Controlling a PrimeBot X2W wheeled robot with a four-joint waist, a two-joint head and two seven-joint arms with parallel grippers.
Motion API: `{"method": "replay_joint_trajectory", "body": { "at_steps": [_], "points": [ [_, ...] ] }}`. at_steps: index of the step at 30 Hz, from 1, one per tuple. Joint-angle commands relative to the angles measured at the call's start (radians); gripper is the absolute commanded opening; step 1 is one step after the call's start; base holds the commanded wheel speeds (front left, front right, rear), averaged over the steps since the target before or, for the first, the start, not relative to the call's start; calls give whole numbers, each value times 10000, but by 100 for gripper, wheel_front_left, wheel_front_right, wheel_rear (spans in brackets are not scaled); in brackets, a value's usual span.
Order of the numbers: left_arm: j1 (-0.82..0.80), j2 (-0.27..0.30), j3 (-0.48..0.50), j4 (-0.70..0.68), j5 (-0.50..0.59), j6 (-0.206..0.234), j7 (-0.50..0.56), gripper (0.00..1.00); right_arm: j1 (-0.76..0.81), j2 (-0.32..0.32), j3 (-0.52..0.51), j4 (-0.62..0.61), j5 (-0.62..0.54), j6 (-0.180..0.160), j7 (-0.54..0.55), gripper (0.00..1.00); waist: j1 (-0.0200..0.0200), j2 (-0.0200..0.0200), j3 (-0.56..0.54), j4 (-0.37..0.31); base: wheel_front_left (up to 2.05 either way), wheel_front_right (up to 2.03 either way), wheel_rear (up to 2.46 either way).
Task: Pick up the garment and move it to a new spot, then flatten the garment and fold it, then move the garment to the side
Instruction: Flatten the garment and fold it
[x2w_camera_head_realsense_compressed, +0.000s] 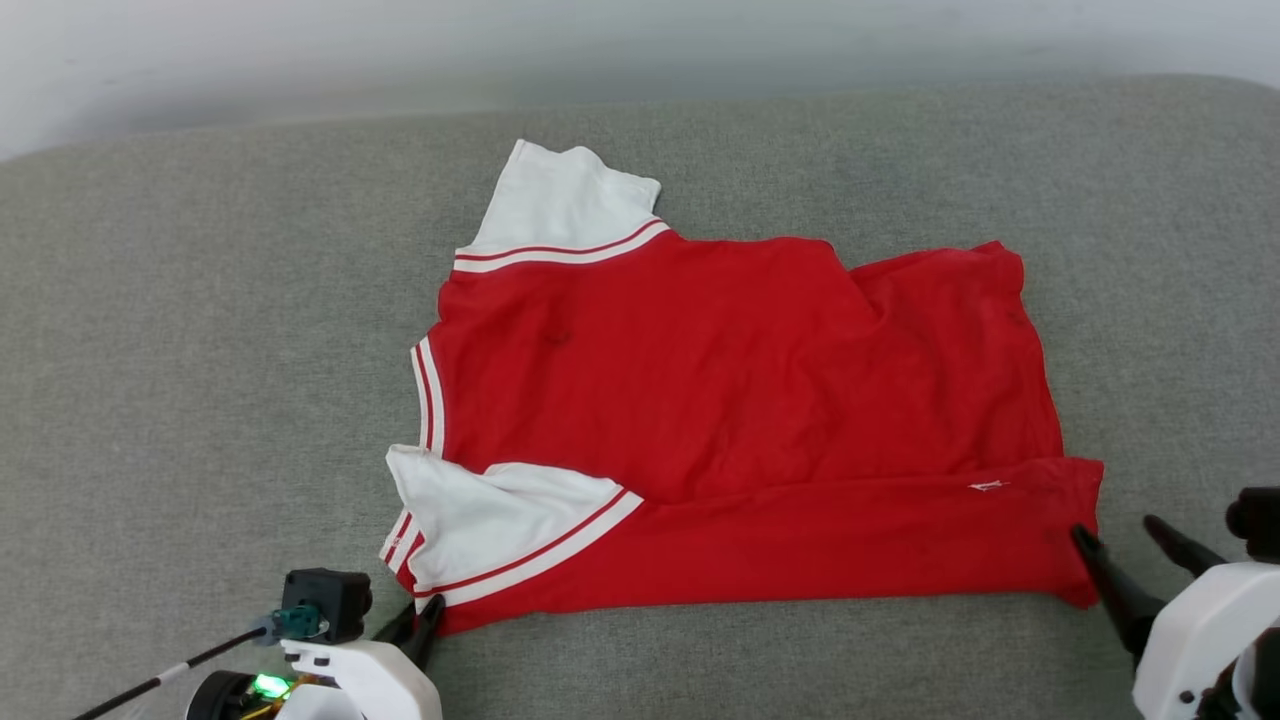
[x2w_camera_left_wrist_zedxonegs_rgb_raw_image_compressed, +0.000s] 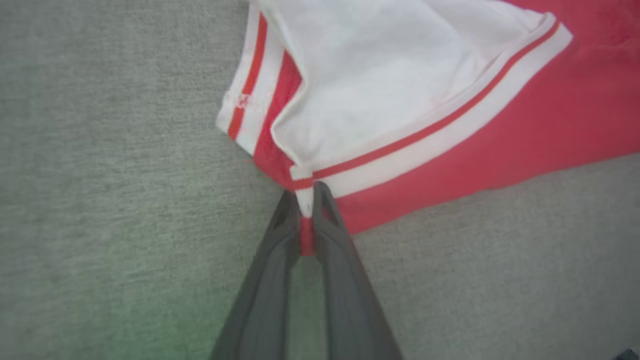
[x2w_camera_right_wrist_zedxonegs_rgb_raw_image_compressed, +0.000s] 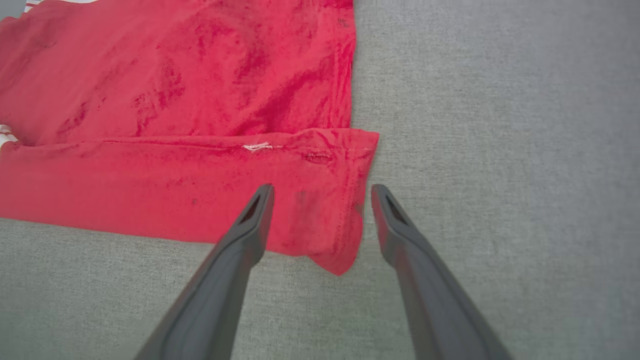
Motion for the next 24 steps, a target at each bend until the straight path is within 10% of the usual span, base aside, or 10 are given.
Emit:
{"method": "replay_joint_trajectory", "body": {
  "at_steps": [1, 24],
  "points": [
    [176, -27, -144, 318, -40, -9, 63, 0, 45, -132, -41, -6, -66, -4, 46, 100, 1, 0, -134, 102, 0, 0, 0],
    [538, 281, -60, -2468, 321, 286, -628, 0, -366, -116, -145, 1957, -698, -4, 1189, 100, 1, 0, 29, 1235, 0, 0, 0]
  ]
}}
